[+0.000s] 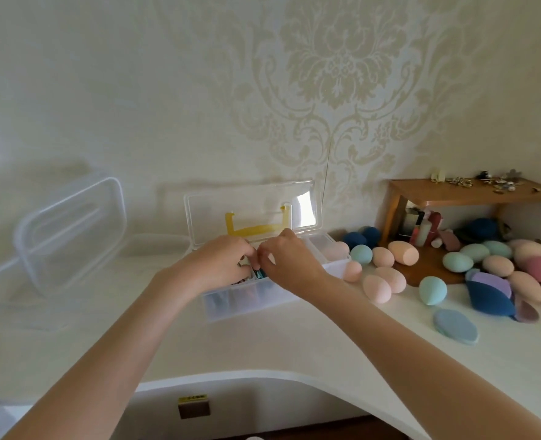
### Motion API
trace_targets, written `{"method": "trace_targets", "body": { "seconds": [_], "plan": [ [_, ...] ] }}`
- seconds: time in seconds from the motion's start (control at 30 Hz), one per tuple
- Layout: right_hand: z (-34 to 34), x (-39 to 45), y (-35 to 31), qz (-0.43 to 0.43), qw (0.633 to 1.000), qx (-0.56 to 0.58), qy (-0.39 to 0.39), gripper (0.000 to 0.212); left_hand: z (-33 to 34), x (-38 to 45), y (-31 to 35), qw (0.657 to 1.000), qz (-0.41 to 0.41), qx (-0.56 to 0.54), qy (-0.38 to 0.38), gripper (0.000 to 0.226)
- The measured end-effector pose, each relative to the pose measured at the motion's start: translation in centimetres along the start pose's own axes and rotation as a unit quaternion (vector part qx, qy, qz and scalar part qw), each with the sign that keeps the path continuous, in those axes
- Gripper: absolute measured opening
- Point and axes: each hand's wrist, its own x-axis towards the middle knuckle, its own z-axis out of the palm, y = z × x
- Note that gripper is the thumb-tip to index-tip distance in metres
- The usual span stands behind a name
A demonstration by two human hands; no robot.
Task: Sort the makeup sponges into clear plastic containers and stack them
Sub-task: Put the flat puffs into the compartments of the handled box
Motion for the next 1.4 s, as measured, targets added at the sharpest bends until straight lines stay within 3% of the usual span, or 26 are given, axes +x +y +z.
{"method": "trace_targets", "body": {
  "seconds": [0.2,0.3,0.4,0.5,0.73,0.87,1.07,1.17,1.27,1.4],
  "plan": [
    [-4.4,-1.7,2.9,0.028,0.991,0.101,0.078,0.029,-0.3,1.2,2.9,0.993,0.052,-0.018,0.107,0.026],
    [-7.4,-3.7,6.2,0.086,0.988,0.087,0.096,0.030,0.6,2.5,6.0,0.989,0.101,-0.044,0.103,0.027],
    [-9.2,-5.9,11.2,0.198,0.979,0.009,0.057,0.030,2.1,3.9,9.0,0.986,0.134,-0.054,0.077,0.026],
    [-10.2,-8.8,16.9,0.336,0.935,-0.110,0.008,0.029,3.9,5.1,12.2,0.984,0.161,-0.064,0.037,0.024],
    [-11.2,-15.1,24.0,0.515,0.846,-0.115,-0.071,0.033,7.2,6.3,16.5,0.977,0.203,-0.058,-0.008,0.021],
    [-9.9,-16.6,25.2,0.487,0.862,-0.119,-0.074,0.035,8.4,7.1,17.3,0.980,0.199,-0.023,-0.007,0.022],
    [-11.3,-15.3,23.9,0.506,0.855,-0.087,0.070,0.043,8.1,6.9,17.6,0.977,0.212,-0.030,-0.003,0.022],
    [-12.9,-13.5,20.5,0.389,0.900,-0.070,0.181,0.029,6.7,6.2,16.1,0.980,0.193,-0.055,0.009,0.022],
    [-13.2,-10.4,15.1,0.243,0.936,0.031,0.252,0.028,5.1,5.3,13.7,0.984,0.161,-0.064,0.036,0.022],
    [-10.6,-6.1,7.7,0.158,0.943,0.184,0.227,0.025,2.9,3.6,8.7,0.986,0.094,-0.089,0.106,0.023]
  ]
}}
